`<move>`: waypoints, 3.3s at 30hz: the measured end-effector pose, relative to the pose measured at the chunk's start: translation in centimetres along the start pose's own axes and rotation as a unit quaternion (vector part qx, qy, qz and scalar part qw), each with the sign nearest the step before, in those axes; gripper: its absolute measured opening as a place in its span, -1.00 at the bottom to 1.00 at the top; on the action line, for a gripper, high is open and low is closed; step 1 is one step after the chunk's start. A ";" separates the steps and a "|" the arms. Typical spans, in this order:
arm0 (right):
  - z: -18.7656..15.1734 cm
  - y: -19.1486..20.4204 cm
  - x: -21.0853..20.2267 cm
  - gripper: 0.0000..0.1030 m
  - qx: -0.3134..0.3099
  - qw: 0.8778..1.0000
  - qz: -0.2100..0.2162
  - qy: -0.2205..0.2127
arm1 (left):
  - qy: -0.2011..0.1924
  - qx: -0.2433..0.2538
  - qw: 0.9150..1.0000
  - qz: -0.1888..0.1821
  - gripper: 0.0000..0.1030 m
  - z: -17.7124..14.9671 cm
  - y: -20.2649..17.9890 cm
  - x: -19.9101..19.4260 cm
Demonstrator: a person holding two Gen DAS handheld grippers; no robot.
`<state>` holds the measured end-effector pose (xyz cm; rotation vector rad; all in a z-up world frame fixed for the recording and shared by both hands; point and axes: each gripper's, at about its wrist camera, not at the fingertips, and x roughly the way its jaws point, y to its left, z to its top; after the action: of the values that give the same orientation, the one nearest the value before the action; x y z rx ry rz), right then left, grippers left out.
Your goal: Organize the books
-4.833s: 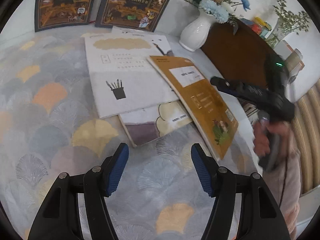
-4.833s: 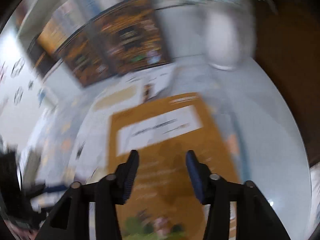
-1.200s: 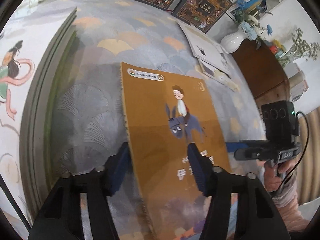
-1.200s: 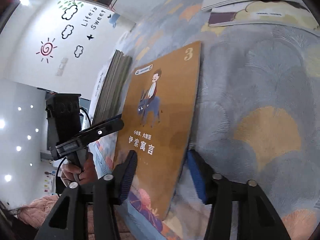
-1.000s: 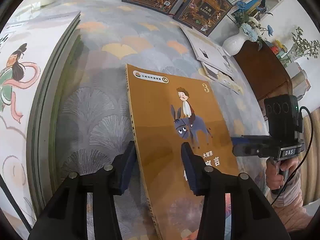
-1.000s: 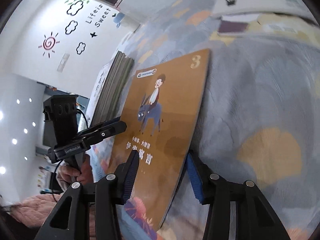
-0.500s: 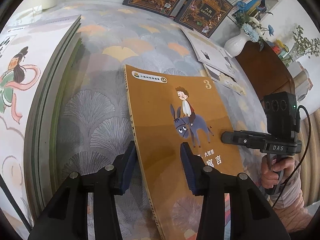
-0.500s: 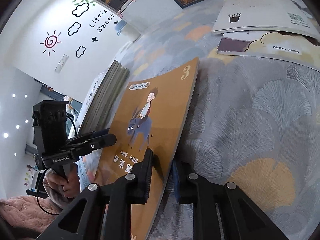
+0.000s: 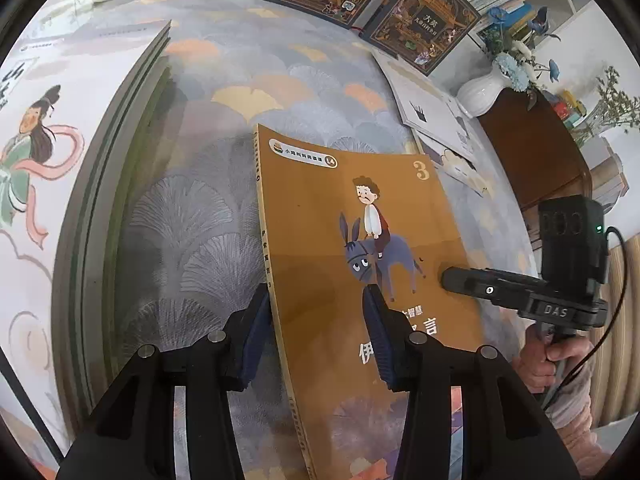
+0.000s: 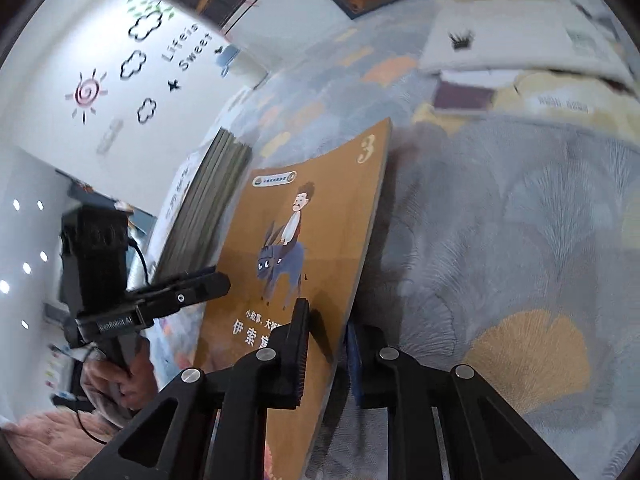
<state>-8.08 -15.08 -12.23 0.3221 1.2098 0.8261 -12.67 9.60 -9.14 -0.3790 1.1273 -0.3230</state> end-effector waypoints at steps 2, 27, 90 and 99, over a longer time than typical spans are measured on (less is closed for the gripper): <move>0.0 0.3 -0.2 -0.71 0.003 1.000 0.004 -0.002 | -0.001 0.001 1.000 0.003 -0.18 0.0 -0.1 -0.2; 3.2 9.6 -2.6 -0.77 -0.068 0.996 0.046 -0.022 | -0.110 0.014 0.992 0.053 -0.05 3.6 0.0 -8.9; 12.3 13.7 9.0 -0.38 -0.046 0.993 0.106 -0.010 | -0.293 -0.072 0.941 0.156 0.15 6.6 10.7 -17.3; 12.5 6.5 -2.0 -0.26 0.002 0.988 0.066 -0.139 | -0.374 0.045 0.918 0.126 0.36 7.4 -0.3 -16.7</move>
<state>0.59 -9.66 -2.39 0.5080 0.9379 0.8605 -12.45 17.57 7.29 -0.2353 0.3945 0.0129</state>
